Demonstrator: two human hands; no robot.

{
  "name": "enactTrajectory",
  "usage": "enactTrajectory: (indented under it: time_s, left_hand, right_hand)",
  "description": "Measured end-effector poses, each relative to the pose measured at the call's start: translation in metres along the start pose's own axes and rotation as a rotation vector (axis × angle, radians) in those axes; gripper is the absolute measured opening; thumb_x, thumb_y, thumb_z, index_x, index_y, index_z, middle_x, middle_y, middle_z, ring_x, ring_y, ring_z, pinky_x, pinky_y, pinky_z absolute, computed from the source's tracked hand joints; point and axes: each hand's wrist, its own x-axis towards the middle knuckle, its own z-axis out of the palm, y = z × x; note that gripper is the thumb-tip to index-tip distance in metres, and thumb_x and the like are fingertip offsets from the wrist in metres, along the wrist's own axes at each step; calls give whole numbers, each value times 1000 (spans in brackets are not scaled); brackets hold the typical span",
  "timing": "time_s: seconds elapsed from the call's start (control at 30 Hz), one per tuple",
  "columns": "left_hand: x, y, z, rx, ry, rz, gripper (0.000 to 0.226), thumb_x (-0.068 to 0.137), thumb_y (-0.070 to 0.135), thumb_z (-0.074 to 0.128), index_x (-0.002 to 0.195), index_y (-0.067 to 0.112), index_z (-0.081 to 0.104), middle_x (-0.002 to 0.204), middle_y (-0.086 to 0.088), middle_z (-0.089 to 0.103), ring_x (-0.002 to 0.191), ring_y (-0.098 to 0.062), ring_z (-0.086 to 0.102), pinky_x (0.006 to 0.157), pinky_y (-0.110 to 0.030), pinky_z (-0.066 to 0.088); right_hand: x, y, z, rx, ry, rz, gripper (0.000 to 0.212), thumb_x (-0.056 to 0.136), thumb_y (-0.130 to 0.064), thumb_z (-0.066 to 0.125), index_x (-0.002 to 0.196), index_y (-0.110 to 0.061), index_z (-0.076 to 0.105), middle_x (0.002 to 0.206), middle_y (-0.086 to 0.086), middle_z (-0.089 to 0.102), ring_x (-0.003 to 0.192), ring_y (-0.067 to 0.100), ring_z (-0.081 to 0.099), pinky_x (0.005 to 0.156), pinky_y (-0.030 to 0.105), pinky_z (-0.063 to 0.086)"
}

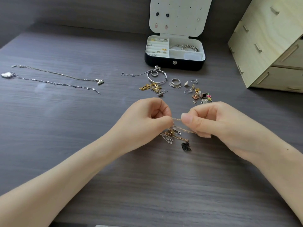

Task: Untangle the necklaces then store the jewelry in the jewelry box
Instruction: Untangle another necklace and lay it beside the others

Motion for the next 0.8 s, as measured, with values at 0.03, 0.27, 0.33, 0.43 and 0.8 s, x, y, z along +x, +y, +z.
enactTrajectory:
  time_s: [0.03,0.27,0.33,0.43,0.8]
  left_hand:
    - [0,0,-1,-1,-7,-1,2,68,20,55,68,19,56,54,8,54,53,-9,41,52,-19,31]
    - [0,1,-2,73,-34,-1,11,79,14,63,71,18,56,54,9,46,53,-10,38,52,-21,31]
    - [-1,1,-2,86,-47,3,7,75,19,62,71,18,56,55,9,46,53,-9,38,52,-22,31]
    - [-1,1,-1,117,-47,0,11,66,28,55,71,19,57,56,9,48,54,-9,40,54,-23,33]
    - [-2,1,-4,176,-74,52,7,78,25,67,78,21,61,47,10,37,48,-7,32,51,-21,25]
  right_hand:
    - [0,1,-3,41,12,-20,49,65,-57,68,54,-12,52,60,7,39,61,22,32,61,42,26]
    - [2,3,-8,479,-36,-173,26,65,-41,74,61,-18,63,69,2,59,73,16,55,73,23,49]
    - [1,-2,-6,491,-38,-160,21,67,-33,72,59,-19,59,59,-1,51,61,16,48,61,22,45]
    - [0,-5,-4,422,27,-113,21,72,-21,72,59,-19,55,50,-3,38,50,14,32,47,20,29]
    - [1,-3,0,390,65,-180,16,73,-22,74,69,-15,60,62,3,59,61,15,51,57,22,44]
